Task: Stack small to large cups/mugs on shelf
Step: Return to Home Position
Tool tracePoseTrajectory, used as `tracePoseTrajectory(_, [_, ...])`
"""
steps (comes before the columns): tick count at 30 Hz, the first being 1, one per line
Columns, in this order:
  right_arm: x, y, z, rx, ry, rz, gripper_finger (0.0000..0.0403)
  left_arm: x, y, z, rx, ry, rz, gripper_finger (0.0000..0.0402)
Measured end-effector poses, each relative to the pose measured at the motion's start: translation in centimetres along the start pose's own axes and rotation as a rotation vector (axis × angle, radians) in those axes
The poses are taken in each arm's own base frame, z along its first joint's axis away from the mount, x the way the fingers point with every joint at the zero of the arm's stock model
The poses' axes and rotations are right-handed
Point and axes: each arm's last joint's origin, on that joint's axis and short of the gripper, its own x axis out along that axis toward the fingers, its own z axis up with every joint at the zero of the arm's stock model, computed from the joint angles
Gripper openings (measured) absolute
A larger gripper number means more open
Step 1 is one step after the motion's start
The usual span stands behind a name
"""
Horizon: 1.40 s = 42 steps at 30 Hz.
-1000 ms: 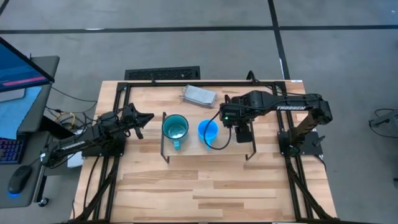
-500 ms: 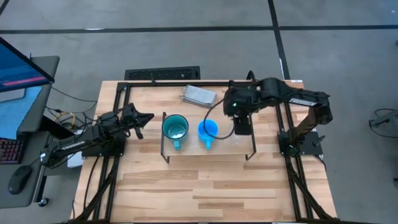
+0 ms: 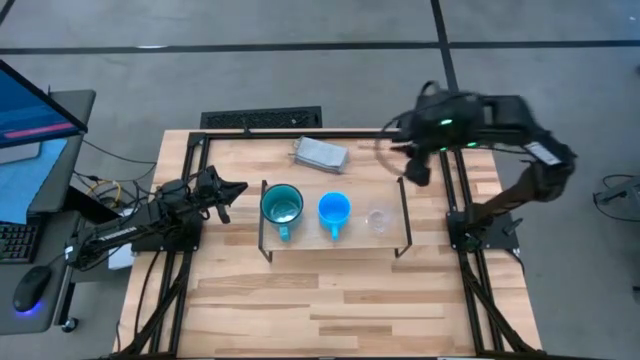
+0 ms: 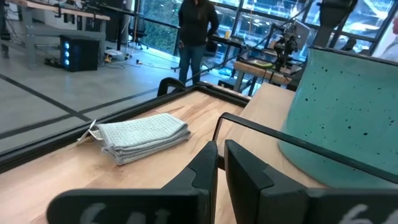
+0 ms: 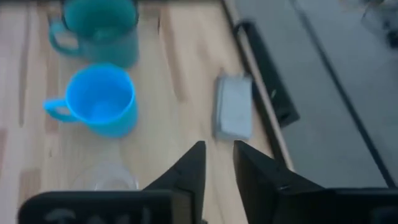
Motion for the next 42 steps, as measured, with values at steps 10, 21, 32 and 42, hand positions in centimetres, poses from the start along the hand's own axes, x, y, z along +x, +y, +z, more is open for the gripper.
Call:
tracePoseTrajectory(10, [-4.5,-1.2,-3.5,0.085,-0.186,-0.061,0.0048,0.0,0.2,0.2,0.006,-0.031,0.074,0.0019])
tracePoseTrajectory(21, [-2.1,-0.9,-10.4,0.163,-0.462,-0.155,0.0012,0.0,0.3,0.2,0.024,-0.042,0.104,0.0019])
tracePoseTrajectory(32, [3.8,0.2,-16.5,0.238,-0.662,-0.13,0.0011,0.0,0.2,0.7,0.072,-0.088,0.104,0.0019])
tracePoseTrajectory(42, [7.2,1.0,-22.7,0.377,-0.733,-0.173,0.0007,-0.1,0.3,0.9,0.067,-0.121,0.156,0.0019])
